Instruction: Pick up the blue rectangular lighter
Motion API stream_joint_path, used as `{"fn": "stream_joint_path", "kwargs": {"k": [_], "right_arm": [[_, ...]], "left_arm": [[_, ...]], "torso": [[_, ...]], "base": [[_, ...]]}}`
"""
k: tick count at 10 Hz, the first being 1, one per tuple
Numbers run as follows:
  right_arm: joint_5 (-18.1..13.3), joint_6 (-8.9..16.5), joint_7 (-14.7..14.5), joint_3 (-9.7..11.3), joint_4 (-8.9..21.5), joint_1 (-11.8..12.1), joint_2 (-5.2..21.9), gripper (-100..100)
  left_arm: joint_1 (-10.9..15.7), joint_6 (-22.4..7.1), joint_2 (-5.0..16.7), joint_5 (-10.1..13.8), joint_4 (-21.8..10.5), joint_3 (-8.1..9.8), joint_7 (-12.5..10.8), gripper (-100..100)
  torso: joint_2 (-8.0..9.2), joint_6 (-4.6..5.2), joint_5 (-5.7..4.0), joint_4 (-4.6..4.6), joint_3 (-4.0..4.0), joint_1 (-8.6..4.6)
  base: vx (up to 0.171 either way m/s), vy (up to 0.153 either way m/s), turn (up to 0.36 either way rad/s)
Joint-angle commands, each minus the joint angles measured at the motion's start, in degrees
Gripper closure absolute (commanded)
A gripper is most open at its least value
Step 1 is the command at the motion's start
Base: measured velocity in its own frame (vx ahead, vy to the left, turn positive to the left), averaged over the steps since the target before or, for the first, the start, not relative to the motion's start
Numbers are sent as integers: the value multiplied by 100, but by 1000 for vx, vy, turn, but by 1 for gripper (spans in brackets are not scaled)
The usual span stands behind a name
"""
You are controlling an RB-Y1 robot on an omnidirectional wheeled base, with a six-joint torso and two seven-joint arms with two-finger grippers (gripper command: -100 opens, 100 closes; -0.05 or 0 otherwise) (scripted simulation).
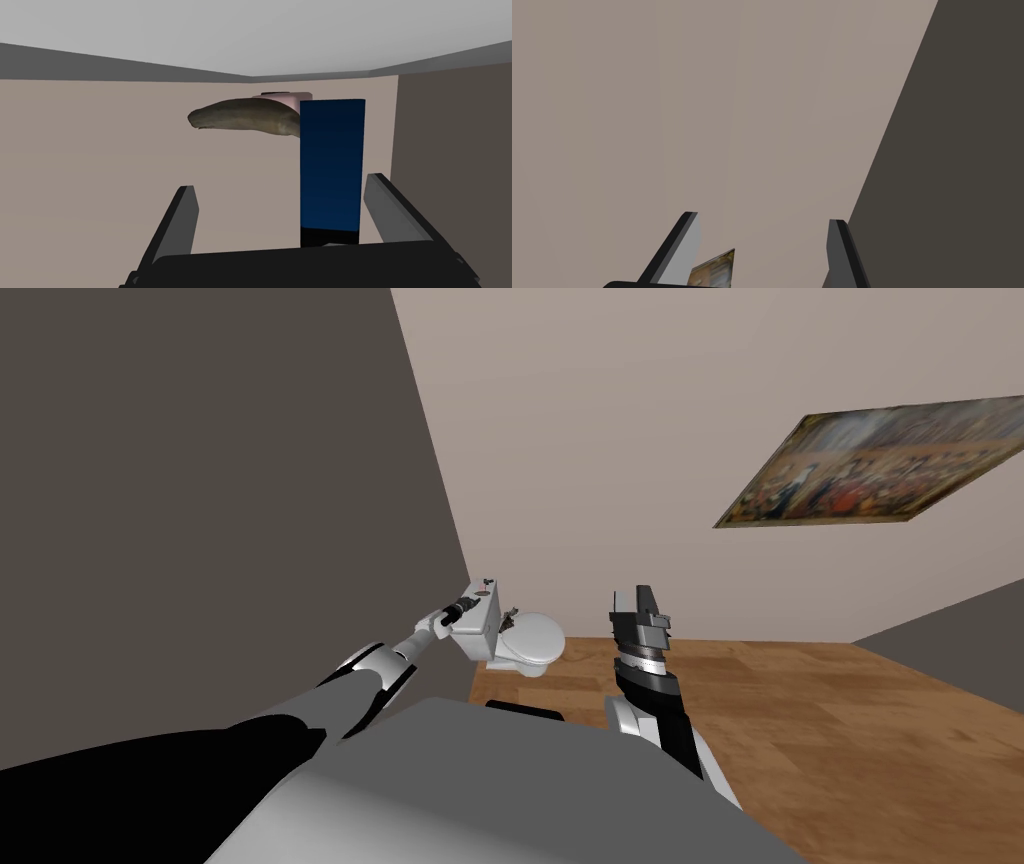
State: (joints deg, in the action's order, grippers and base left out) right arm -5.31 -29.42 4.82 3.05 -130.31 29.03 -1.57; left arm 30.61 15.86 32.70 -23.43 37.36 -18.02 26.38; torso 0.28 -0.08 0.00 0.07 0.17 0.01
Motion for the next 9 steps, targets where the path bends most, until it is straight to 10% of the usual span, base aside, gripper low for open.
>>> {"fn": "stream_joint_path", "kwargs": {"k": [1,2,3,7,8,9], "right_arm": [[0,0,0,0,0,0,0,0],[0,0,0,0,0,1,0,0],[0,0,0,0,0,1,0,0],[0,0,0,0,0,1,0,0],[0,0,0,0,0,1,0,0],[0,0,0,0,0,1,0,0]], "left_arm": [[89,12,-34,-2,-272,11,36,-100],[60,7,-43,-3,-160,20,42,-100],[61,6,-46,-4,-177,22,50,100],[61,2,-42,-7,-176,21,56,100],[62,2,-42,-7,-176,21,56,0],[-225,-80,103,-9,111,40,-6,100]], "torso": [[0,0,0,0,0,0],[-7,-3,0,-2,-4,0],[-16,-3,0,-3,-9,-2],[-25,-2,3,-7,-15,0],[-26,-2,3,-7,-15,1],[-26,-2,4,-7,-16,1]], "base": [[-40,6,-8],[-13,1,4],[0,0,0],[0,0,-3],[0,0,0],[79,-13,76]]}}
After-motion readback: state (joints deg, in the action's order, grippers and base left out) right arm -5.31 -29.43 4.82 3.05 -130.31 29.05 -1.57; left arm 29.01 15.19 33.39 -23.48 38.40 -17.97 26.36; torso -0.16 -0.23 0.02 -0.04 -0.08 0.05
